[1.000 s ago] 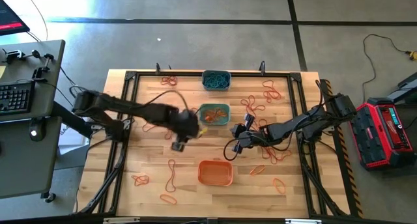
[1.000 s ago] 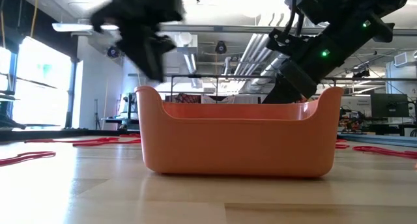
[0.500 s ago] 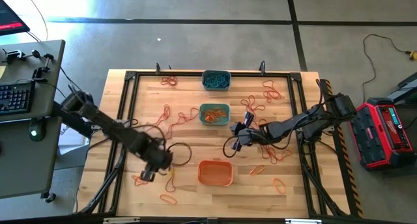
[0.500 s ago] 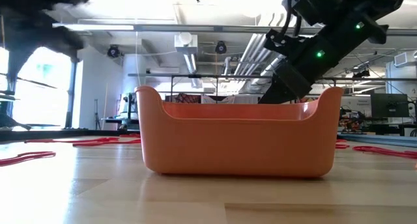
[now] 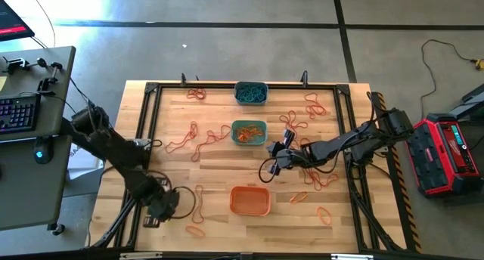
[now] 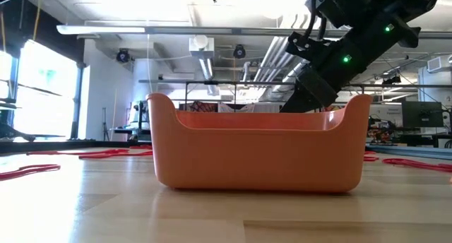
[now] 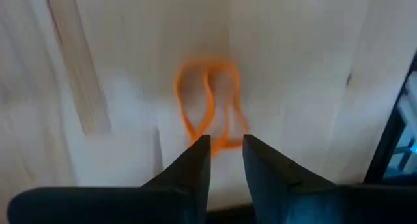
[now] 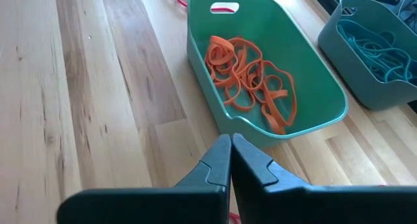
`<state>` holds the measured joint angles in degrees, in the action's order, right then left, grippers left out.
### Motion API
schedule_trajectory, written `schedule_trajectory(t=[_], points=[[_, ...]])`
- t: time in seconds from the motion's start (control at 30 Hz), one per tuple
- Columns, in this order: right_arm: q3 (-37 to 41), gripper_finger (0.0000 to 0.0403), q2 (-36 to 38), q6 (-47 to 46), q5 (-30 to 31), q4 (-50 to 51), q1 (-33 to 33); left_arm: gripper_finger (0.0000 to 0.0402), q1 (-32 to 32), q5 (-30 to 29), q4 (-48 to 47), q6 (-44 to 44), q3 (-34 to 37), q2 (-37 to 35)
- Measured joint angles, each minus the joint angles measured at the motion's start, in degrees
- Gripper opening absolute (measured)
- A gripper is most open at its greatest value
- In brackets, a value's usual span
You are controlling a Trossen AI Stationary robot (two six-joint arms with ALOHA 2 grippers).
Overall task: Sort rubber bands into baskets
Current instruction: Put the orange rubber band into the green bin
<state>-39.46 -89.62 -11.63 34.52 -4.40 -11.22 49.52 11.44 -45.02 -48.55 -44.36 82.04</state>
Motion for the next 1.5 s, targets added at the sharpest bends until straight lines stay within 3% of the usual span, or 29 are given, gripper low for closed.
schedule_trajectory(t=[0.23, 0.5, 0.87, 1.1, 1.37, 1.5], points=[[0.0, 0.0, 0.0, 0.06, 0.0, -0.09, 0.0, 0.0115, 5.96, -2.67, -2.19, -5.36, 1.53, 0.33], [0.0, 0.0, 0.0, 0.08, 0.0, -0.09, 0.0, 0.0163, 7.75, -6.0, -2.29, -5.38, 1.53, 0.35], [0.0, 0.0, 0.0, 0.29, 0.0, -0.11, 0.0, 0.0166, 11.34, -6.34, -1.61, -6.3, 3.15, 0.35], [0.0, 0.0, 0.0, 0.34, 0.01, -0.13, 0.0, 0.0132, 11.64, -6.72, 0.96, -6.93, 5.01, 0.39], [0.0, 0.0, 0.0, 0.17, 0.02, -0.17, 0.0, 0.0021, 11.63, -6.89, 1.43, -5.38, 4.92, 0.39], [0.0, 0.0, 0.0, 0.17, 0.01, -0.17, 0.0, 0.0007, 9.84, -3.74, 2.18, -5.36, 4.67, 0.39]])
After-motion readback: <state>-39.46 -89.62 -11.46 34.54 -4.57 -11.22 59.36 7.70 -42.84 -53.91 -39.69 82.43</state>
